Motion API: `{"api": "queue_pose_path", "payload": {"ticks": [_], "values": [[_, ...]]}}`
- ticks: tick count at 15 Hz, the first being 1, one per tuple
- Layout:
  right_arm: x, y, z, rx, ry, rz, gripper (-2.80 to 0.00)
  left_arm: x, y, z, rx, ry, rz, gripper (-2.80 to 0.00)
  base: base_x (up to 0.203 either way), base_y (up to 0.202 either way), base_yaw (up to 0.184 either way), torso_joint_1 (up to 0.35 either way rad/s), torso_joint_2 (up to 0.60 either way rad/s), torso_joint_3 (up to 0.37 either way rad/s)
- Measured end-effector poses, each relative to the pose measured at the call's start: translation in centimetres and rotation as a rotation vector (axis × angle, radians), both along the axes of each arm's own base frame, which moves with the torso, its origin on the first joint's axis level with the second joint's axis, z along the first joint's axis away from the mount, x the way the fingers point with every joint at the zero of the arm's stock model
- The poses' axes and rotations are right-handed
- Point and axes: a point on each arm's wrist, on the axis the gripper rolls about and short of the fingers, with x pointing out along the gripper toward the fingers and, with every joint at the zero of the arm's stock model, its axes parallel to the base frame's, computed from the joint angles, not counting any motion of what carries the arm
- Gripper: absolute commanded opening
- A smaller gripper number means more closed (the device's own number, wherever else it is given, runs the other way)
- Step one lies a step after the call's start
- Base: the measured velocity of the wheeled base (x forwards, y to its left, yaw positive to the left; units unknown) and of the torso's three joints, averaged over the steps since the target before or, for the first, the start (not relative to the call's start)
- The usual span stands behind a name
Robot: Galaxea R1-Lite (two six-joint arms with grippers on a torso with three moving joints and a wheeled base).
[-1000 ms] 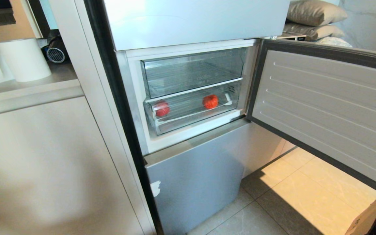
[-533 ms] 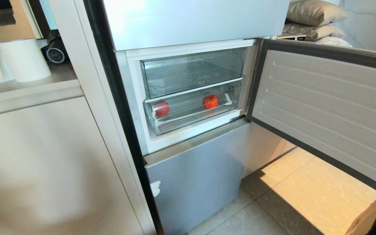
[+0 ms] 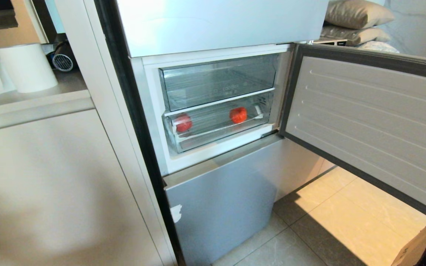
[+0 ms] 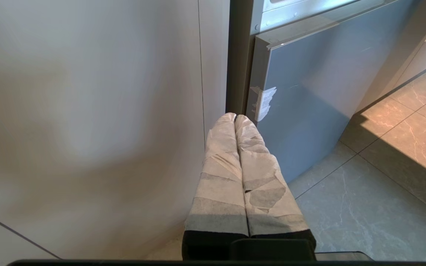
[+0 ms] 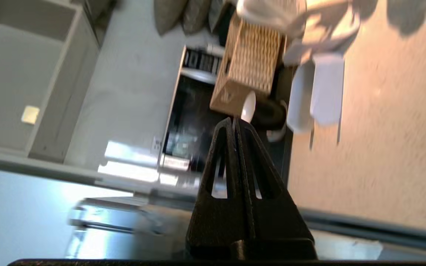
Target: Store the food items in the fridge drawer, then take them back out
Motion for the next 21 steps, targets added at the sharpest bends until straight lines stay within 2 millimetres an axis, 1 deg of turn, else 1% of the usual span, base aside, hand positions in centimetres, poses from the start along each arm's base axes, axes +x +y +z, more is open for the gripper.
{"api": "queue_pose_path", "payload": {"ticks": [2, 4, 7, 9, 11, 12, 14, 15, 16, 17, 18, 19, 20, 21], "values": [[0.3, 0.2, -0.5, 0.033, 0.017, 0.049, -2.80, 0.0, 0.0, 0.0, 0.000, 0.000, 0.000, -2.80, 0.000, 0.000, 0.000, 0.000, 0.00, 0.000], [0.1, 0.9, -0.6, 0.054, 0.033, 0.105, -2.80, 0.0, 0.0, 0.0, 0.000, 0.000, 0.000, -2.80, 0.000, 0.000, 0.000, 0.000, 0.00, 0.000], [-0.6, 2.5, -0.7, 0.078, 0.051, 0.200, -2.80, 0.0, 0.0, 0.0, 0.000, 0.000, 0.000, -2.80, 0.000, 0.000, 0.000, 0.000, 0.00, 0.000], [-1.3, 3.9, -0.1, 0.065, 0.045, 0.214, -2.80, 0.0, 0.0, 0.0, 0.000, 0.000, 0.000, -2.80, 0.000, 0.000, 0.000, 0.000, 0.00, 0.000], [-2.4, 5.5, 1.6, 0.054, 0.010, 0.210, -2.80, 0.0, 0.0, 0.0, 0.000, 0.000, 0.000, -2.80, 0.000, 0.000, 0.000, 0.000, 0.00, 0.000], [-3.0, 6.2, 3.2, 0.046, -0.027, 0.213, -2.80, 0.0, 0.0, 0.0, 0.000, 0.000, 0.000, -2.80, 0.000, 0.000, 0.000, 0.000, 0.00, 0.000], [-4.2, 8.1, 8.2, 0.005, -0.129, 0.230, -2.80, 0.0, 0.0, 0.0, 0.000, 0.000, 0.000, -2.80, 0.000, 0.000, 0.000, 0.000, 0.00, 0.000], [-5.1, 9.4, 11.0, -0.018, -0.187, 0.240, -2.80, 0.0, 0.0, 0.0, 0.000, 0.000, 0.000, -2.80, 0.000, 0.000, 0.000, 0.000, 0.00, 0.000], [-5.9, 10.6, 12.9, -0.039, -0.232, 0.237, -2.80, 0.0, 0.0, 0.0, 0.000, 0.000, 0.000, -2.80, 0.000, 0.000, 0.000, 0.000, 0.00, 0.000], [-6.6, 11.5, 14.1, -0.060, -0.266, 0.216, -2.80, 0.0, 0.0, 0.0, 0.000, 0.000, 0.000, -2.80, 0.000, 0.000, 0.000, 0.000, 0.00, 0.000], [-7.1, 12.0, 14.5, -0.088, -0.283, 0.175, -2.80, 0.0, 0.0, 0.0, 0.000, 0.000, 0.000, -2.80, 0.000, 0.000, 0.000, 0.000, 0.00, 0.000], [-7.2, 11.9, 14.1, -0.120, -0.283, 0.107, -2.80, 0.0, 0.0, 0.0, 0.000, 0.000, 0.000, -2.80, 0.000, 0.000, 0.000, 0.000, 0.00, 0.000], [-7.1, 11.7, 13.3, -0.152, -0.268, 0.019, -2.80, 0.0, 0.0, 0.0, 0.000, 0.000, 0.000, -2.80, 0.000, 0.000, 0.000, 0.000, 0.00, 0.000], [-6.6, 11.3, 12.3, -0.167, -0.239, -0.068, -2.80, 0.0, 0.0, 0.0, 0.000, 0.000, 0.000, -2.80, 0.000, 0.000, 0.000, 0.000, 0.00, 0.000]]}}
